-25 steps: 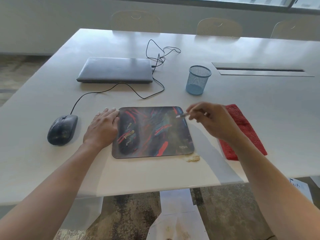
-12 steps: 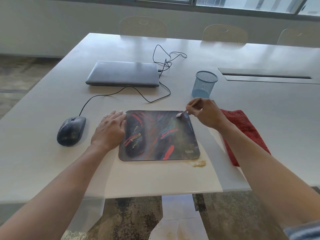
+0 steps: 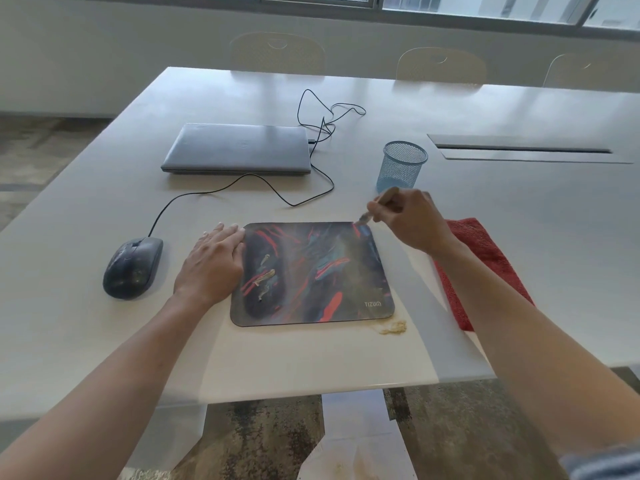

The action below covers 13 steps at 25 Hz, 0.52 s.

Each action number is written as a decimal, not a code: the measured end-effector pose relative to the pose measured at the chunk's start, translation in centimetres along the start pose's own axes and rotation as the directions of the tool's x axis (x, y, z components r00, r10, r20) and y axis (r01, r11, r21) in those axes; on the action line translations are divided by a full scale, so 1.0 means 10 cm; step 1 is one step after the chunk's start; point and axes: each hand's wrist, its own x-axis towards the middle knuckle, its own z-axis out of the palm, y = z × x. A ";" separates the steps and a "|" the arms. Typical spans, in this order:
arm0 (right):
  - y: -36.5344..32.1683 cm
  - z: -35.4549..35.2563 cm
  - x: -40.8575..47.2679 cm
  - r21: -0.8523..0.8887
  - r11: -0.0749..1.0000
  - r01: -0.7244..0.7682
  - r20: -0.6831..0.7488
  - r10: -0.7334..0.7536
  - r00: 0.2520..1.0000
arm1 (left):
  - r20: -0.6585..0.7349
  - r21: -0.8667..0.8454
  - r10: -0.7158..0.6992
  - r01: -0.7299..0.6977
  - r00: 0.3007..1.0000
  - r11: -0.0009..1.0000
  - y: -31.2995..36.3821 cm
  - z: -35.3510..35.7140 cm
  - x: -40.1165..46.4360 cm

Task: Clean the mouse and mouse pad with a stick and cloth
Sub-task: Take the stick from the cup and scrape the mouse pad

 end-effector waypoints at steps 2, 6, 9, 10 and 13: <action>0.00 0.08 -0.01 -0.046 0.999 -0.017 0.037 0.018 0.999 | 0.007 0.001 0.000 0.000 1.000 1.000 0.01 -0.01 -0.01; 0.09 0.00 -0.34 -0.064 0.998 0.013 0.038 -0.010 0.999 | 0.005 0.002 0.002 -0.002 1.000 1.000 0.02 -0.01 -0.01; 0.12 -0.15 -0.65 -0.003 1.000 0.015 0.090 -0.014 0.996 | -0.004 0.007 0.003 -0.003 1.000 1.000 0.01 -0.01 0.00; 0.11 -0.20 -0.69 0.011 1.000 0.006 0.112 -0.007 0.994 | -0.010 0.007 0.006 -0.006 1.000 1.000 0.01 -0.01 0.00; 0.08 -0.25 -0.62 0.002 1.000 -0.008 0.077 0.008 0.997 | -0.016 0.003 0.014 -0.014 1.000 1.000 0.03 0.00 -0.01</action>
